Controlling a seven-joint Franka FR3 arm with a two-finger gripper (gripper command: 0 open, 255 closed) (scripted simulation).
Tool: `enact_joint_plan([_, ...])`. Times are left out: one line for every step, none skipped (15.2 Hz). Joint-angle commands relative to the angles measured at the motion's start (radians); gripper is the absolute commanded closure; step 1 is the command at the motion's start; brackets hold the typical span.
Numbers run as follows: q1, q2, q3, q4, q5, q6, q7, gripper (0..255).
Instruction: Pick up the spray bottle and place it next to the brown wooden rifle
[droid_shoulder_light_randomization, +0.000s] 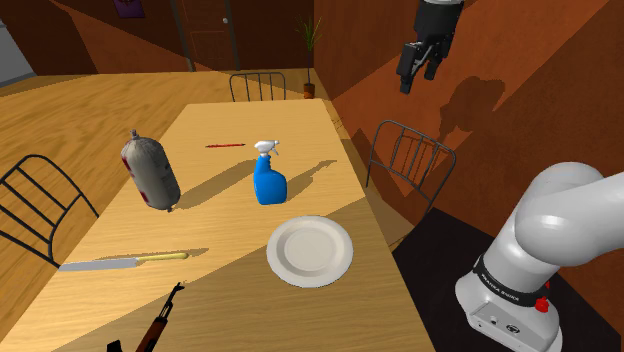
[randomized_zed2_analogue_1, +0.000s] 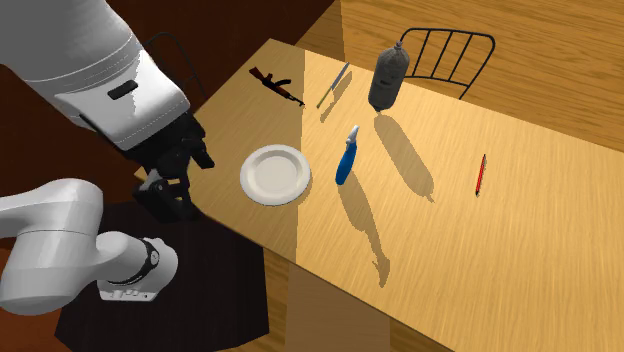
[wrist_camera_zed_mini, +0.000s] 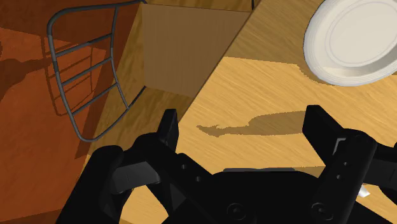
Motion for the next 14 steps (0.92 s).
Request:
enact_joint_plan([0.0, 0.0, 0.0, 0.0, 0.0, 0.0, 0.0, 0])
enact_joint_plan([0.009, 0.009, -0.013, -0.023, 0.002, 0.044, -0.023, 0])
enact_joint_plan([0.018, 0.02, -0.025, -0.045, 0.003, 0.088, -0.047, 0])
enact_joint_plan([0.028, 0.032, -0.038, -0.065, 0.006, 0.131, -0.071, 0])
enact_joint_plan([0.038, 0.047, -0.05, -0.084, 0.008, 0.175, -0.095, 0])
enact_joint_plan([0.047, 0.063, -0.062, -0.101, 0.012, 0.218, -0.119, 0])
enact_joint_plan([0.057, 0.081, -0.074, -0.116, 0.015, 0.262, -0.144, 0])
enact_joint_plan([0.068, 0.1, -0.087, -0.129, 0.02, 0.305, -0.17, 0])
enact_joint_plan([0.078, 0.121, -0.099, -0.141, 0.025, 0.347, -0.196, 0])
enact_joint_plan([0.089, 0.144, -0.11, -0.151, 0.031, 0.39, -0.222, 0])
enact_joint_plan([0.101, 0.168, -0.122, -0.16, 0.039, 0.431, -0.249, 0])
enact_joint_plan([0.113, 0.193, -0.134, -0.166, 0.047, 0.473, -0.277, 0])
enact_joint_plan([0.126, 0.22, -0.146, -0.171, 0.056, 0.513, -0.306, 0])
enact_joint_plan([0.139, 0.248, -0.158, -0.175, 0.067, 0.553, -0.336, 0])
